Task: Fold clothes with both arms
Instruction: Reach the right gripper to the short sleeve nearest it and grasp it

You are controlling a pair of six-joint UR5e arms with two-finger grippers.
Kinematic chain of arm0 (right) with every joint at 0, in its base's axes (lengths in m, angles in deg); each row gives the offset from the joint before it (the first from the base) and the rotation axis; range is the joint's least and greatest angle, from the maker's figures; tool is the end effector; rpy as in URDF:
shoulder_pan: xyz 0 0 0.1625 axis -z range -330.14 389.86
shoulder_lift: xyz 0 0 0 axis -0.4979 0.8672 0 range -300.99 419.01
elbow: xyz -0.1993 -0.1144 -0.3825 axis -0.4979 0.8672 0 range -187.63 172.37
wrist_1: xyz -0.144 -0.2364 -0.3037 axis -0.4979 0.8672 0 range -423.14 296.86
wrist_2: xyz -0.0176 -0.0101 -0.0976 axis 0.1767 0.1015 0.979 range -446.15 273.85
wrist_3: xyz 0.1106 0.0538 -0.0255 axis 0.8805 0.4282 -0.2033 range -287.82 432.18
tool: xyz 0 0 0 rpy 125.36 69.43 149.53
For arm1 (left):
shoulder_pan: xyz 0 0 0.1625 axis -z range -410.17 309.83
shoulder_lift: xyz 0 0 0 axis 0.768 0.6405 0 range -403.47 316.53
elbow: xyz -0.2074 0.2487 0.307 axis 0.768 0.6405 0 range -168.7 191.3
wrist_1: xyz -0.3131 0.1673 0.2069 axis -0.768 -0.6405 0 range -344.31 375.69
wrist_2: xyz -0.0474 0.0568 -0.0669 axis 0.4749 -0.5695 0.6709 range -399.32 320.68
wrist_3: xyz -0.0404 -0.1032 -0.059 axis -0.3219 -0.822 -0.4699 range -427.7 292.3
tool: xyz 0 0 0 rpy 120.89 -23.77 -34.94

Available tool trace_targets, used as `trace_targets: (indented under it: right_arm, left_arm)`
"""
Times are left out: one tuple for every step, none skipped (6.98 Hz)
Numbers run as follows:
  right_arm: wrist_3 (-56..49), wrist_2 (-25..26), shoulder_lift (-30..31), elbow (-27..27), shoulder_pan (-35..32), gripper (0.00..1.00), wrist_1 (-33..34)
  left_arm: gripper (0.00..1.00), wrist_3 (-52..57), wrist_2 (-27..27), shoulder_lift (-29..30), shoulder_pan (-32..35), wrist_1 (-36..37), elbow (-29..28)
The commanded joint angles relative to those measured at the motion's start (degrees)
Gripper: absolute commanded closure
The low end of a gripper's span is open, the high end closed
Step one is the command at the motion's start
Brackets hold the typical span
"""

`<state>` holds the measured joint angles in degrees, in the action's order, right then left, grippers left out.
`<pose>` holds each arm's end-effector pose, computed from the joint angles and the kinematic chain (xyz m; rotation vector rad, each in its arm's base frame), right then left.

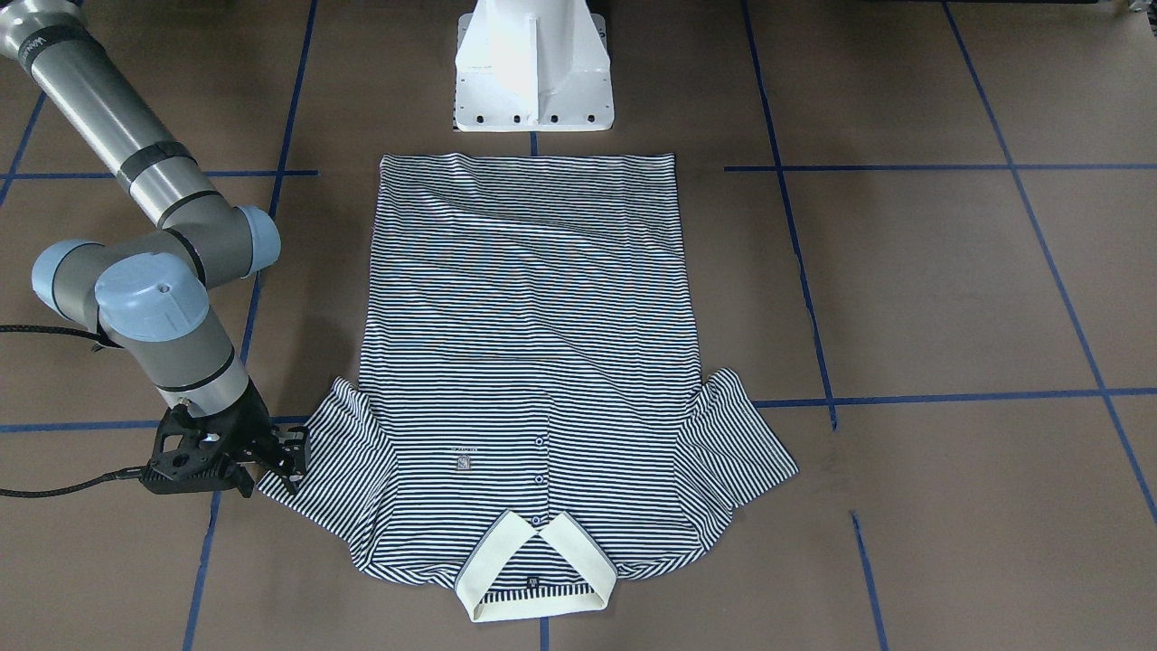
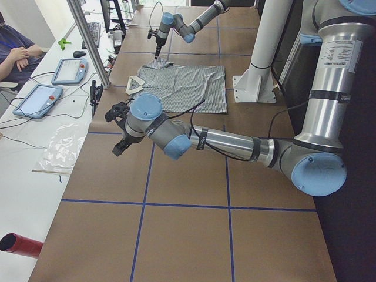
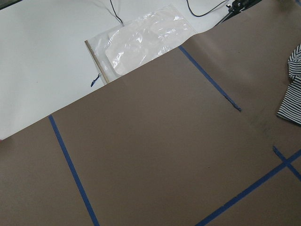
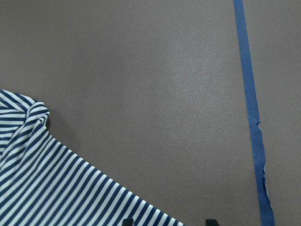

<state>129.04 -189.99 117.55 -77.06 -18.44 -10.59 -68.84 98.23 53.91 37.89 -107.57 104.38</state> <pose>-0.4364 -0.6450 0.4763 0.3759 -0.7847 0.1459 -0.0214 -0.5712 0.5268 0.6968 0.8076 0.3289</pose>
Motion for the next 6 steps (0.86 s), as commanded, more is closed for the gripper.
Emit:
trace_targets:
  right_arm:
    - [0.00, 0.13, 0.34, 0.00, 0.14, 0.40, -0.16]
    - [0.00, 0.22, 0.60, 0.00, 0.23, 0.40, -0.25]
    - [0.00, 0.22, 0.69, 0.00, 0.23, 0.40, -0.25]
    - [0.09, 0.22, 0.61, -0.09, 0.23, 0.40, -0.25]
    - [0.18, 0.22, 0.69, -0.09, 0.23, 0.51, -0.25]
    - [3.31, 0.22, 0.61, -0.09, 0.31, 0.94, -0.25]
  left_arm:
    - [0.00, 0.00, 0.00, 0.00, 0.00, 0.04, 0.00]
    - [0.00, 0.00, 0.00, -0.09, 0.09, -0.05, 0.09]
    - [0.00, 0.00, 0.00, -0.09, 0.09, 0.04, 0.00]
    - [0.00, 0.00, 0.00, -0.09, 0.09, 0.04, 0.09]
    - [0.00, 0.09, 0.00, -0.18, 0.09, -0.05, 0.09]
    - [0.00, 0.26, 0.00, -0.18, 0.09, -0.05, 0.09]
